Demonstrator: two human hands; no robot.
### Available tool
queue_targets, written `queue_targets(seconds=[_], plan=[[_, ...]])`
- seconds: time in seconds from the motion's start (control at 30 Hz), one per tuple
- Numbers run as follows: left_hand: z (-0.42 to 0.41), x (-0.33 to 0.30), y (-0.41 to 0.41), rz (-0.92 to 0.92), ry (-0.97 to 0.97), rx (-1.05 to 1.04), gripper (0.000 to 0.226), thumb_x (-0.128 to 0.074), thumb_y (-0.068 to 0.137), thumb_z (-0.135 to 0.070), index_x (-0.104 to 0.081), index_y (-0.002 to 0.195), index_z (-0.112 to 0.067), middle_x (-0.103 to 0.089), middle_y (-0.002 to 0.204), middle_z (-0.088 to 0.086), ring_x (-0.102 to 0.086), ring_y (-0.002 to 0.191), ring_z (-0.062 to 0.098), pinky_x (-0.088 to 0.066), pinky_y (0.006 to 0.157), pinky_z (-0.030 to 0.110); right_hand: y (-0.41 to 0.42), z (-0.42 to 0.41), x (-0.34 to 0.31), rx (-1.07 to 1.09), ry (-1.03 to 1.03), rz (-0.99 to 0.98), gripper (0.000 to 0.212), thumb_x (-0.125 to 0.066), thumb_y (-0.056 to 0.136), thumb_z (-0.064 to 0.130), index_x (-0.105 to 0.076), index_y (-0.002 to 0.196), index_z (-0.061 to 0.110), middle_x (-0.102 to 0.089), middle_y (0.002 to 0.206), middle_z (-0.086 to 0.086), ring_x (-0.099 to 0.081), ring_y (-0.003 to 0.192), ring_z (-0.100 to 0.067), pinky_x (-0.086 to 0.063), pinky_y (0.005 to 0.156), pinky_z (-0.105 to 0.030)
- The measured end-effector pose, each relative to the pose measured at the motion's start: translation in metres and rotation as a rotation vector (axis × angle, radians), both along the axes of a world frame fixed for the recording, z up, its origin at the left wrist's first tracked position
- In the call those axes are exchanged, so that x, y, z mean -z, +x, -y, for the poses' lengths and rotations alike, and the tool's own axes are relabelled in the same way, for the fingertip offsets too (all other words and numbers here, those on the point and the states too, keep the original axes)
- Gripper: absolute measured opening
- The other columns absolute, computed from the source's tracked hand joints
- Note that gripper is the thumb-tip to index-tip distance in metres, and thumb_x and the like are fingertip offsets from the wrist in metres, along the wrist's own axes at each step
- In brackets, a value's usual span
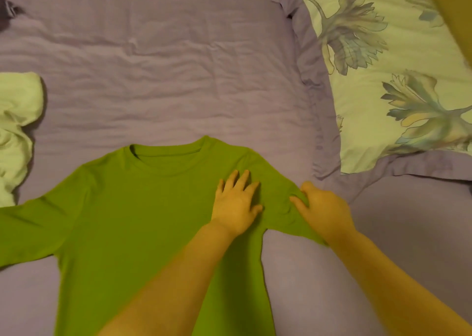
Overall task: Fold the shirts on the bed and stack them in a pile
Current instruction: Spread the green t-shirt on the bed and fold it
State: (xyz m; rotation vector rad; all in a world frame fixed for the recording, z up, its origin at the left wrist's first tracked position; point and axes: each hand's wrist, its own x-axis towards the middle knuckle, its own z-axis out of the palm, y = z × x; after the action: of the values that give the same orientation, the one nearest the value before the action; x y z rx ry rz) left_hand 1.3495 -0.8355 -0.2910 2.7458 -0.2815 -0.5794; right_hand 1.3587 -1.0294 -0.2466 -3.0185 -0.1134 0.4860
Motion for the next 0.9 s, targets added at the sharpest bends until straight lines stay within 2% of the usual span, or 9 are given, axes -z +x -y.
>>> queue_targets(seconds=[0.1,0.17,0.23,0.3,0.43,0.53,0.6,0.77,0.9], plan=[[-0.013,-0.017,-0.009,-0.073,-0.525,-0.496,0.034,-0.044,0.098,-0.035,-0.060,0.118,-0.012,-0.061,0.120,0.012,-0.056,0.108,0.027,-0.043,0.095,0.036,0.010,-0.042,-0.015,0.182,0.333,-0.184,0.025,-0.058,0.090,0.033,-0.053,0.098,0.010,-0.062,0.081,-0.014,-0.062,0.080,-0.031,-0.042,0.066,-0.036],[-0.022,-0.037,-0.009,-0.458,-0.951,-0.911,0.035,-0.037,0.100,-0.040,-0.058,0.110,-0.014,-0.063,0.102,0.010,-0.061,0.086,0.023,-0.051,0.079,0.036,0.016,-0.073,-0.020,0.351,0.663,-0.336,0.019,-0.058,0.091,0.031,-0.050,0.084,0.015,-0.057,0.067,-0.004,-0.060,0.048,-0.018,-0.041,0.050,-0.030],[-0.035,-0.043,-0.009,-0.690,-1.109,-1.064,0.041,-0.029,0.098,-0.049,-0.056,0.110,-0.020,-0.063,0.098,0.004,-0.060,0.082,0.017,-0.050,0.073,0.031,0.021,-0.096,-0.019,0.472,0.845,-0.471,0.023,-0.046,0.097,0.033,-0.050,0.079,0.019,-0.060,0.072,-0.003,-0.055,0.036,-0.008,-0.042,0.043,-0.023],[-0.045,-0.041,-0.010,-0.656,-1.045,-1.025,0.038,-0.040,0.096,-0.048,-0.055,0.116,-0.019,-0.062,0.105,0.005,-0.059,0.085,0.017,-0.048,0.070,0.027,0.022,-0.104,-0.011,0.451,0.810,-0.398,0.025,-0.040,0.100,0.028,-0.054,0.082,0.017,-0.064,0.082,-0.010,-0.061,0.049,-0.012,-0.047,0.054,-0.028],[-0.045,-0.026,-0.014,-0.574,-0.815,-0.912,0.054,-0.070,0.084,-0.020,-0.046,0.130,-0.003,-0.059,0.112,0.017,-0.054,0.088,0.017,-0.044,0.070,0.025,0.009,-0.092,0.011,0.309,0.505,-0.139,0.024,-0.043,0.096,0.007,-0.064,0.108,0.003,-0.064,0.114,-0.019,-0.060,0.104,-0.036,-0.044,0.090,-0.040],[-0.033,-0.019,-0.014,-0.509,-0.608,-0.806,0.021,-0.075,0.080,-0.025,-0.058,0.083,-0.013,-0.065,0.092,0.013,-0.057,0.080,0.019,-0.043,0.069,0.032,-0.011,-0.083,0.019,0.305,0.479,-0.045,0.026,-0.044,0.092,-0.003,-0.063,0.111,-0.002,-0.062,0.117,-0.021,-0.056,0.109,-0.035,-0.039,0.092,-0.036],[-0.025,-0.019,-0.014,-0.425,-0.517,-0.784,0.034,-0.070,0.082,-0.024,-0.043,0.062,-0.018,-0.059,0.071,0.009,-0.054,0.074,0.025,-0.037,0.063,0.034,-0.020,-0.076,0.023,0.297,0.465,0.006,0.026,-0.046,0.091,-0.004,-0.063,0.110,-0.002,-0.062,0.114,-0.023,-0.055,0.108,-0.038,-0.039,0.093,-0.039],[-0.029,-0.043,-0.014,-0.073,-0.719,-0.936,0.004,-0.058,0.085,-0.012,-0.056,0.087,-0.009,-0.063,0.082,0.017,-0.059,0.082,0.035,-0.044,0.073,0.043,-0.031,-0.073,0.022,0.251,0.416,0.069,0.041,-0.036,0.085,0.017,-0.063,0.110,-0.001,-0.063,0.111,-0.022,-0.056,0.103,-0.042,-0.044,0.090,-0.048],[-0.057,-0.041,-0.011,0.102,-0.510,-0.760,0.016,-0.052,0.095,-0.017,-0.054,0.097,-0.002,-0.057,0.079,0.021,-0.054,0.078,0.038,-0.035,0.068,0.043,-0.029,-0.091,0.025,0.110,0.366,0.030,0.054,-0.032,0.088,0.030,-0.056,0.125,-0.001,-0.054,0.129,-0.025,-0.050,0.119,-0.044,-0.040,0.099,-0.052]])
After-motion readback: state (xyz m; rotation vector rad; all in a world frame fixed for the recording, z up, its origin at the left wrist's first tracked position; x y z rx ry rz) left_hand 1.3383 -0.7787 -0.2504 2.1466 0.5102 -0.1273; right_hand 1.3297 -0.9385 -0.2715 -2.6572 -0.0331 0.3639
